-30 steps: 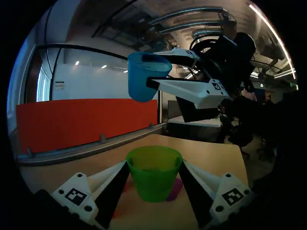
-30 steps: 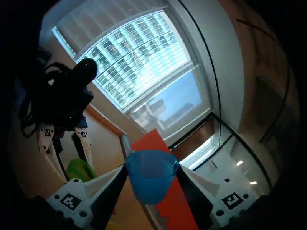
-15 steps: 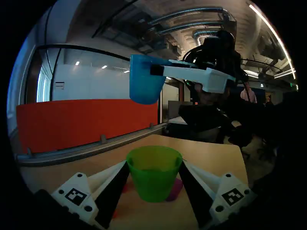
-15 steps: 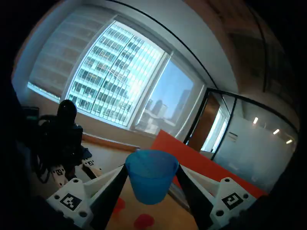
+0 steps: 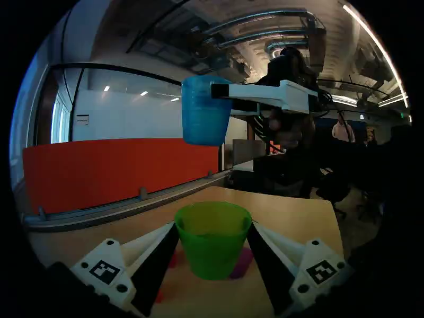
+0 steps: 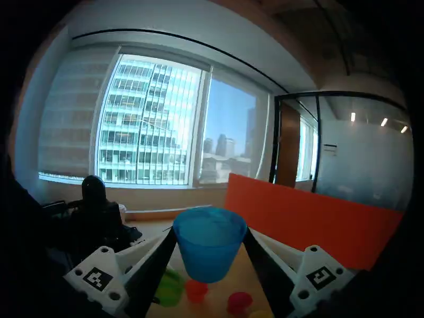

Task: Pour water

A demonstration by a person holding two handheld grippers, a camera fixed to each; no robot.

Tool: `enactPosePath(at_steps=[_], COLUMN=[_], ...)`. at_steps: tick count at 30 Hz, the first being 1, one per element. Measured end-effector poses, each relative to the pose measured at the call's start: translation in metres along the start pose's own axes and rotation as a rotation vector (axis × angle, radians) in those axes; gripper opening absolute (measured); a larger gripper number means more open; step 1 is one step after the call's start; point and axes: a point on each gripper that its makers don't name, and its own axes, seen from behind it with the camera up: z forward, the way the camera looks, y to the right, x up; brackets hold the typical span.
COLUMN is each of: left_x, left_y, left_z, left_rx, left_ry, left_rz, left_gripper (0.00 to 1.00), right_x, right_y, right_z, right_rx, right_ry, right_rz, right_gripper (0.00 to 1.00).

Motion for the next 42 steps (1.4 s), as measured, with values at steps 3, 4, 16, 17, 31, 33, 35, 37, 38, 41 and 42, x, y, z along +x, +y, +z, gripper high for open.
enactPosePath(at_steps=[3,4,16,17,31,33,35,37,38,41,42], left_x=[-0.001,-0.001,-0.008,-0.010,-0.025,-0.027,-0.028,-0.030,-0.031,-0.032,-0.033], left_y=[-0.001,-0.001,-0.009,-0.010,-0.018,-0.019,-0.019,-0.020,-0.020,-0.021,-0.021], left_z=[0.000,0.000,-0.003,-0.004,-0.011,-0.012,-0.014,-0.015,-0.015,-0.016,-0.016], left_rx=[0.002,0.004,0.021,0.023,0.042,0.046,0.049,0.052,0.053,0.057,0.058], left_ry=[-0.002,-0.002,-0.026,-0.031,-0.079,-0.084,-0.086,-0.088,-0.090,-0.095,-0.097], left_rz=[0.001,0.002,0.005,0.006,0.015,0.017,0.016,0.014,0.013,0.015,0.016], left_gripper=[0.86,0.86,0.86,0.86,0.86,0.86,0.86,0.86,0.86,0.86,0.86], right_x=[-0.002,-0.003,-0.016,-0.018,-0.034,-0.036,-0.038,-0.039,-0.039,-0.039,-0.039], right_y=[0.003,0.003,0.007,0.008,0.025,0.029,0.032,0.034,0.035,0.036,0.035], right_z=[-0.001,-0.001,-0.008,-0.009,-0.035,-0.039,-0.043,-0.046,-0.047,-0.050,-0.050], right_rx=[-0.008,-0.009,-0.023,-0.026,-0.068,-0.075,-0.084,-0.090,-0.092,-0.095,-0.095], right_ry=[-0.005,-0.008,-0.032,-0.034,-0.048,-0.048,-0.049,-0.050,-0.050,-0.048,-0.047], right_rz=[-0.003,-0.006,-0.015,-0.016,0.001,0.004,0.005,0.007,0.009,0.012,0.013], right_gripper=[0.91,0.91,0.91,0.91,0.91,0.91,0.91,0.91,0.91,0.91,0.91])
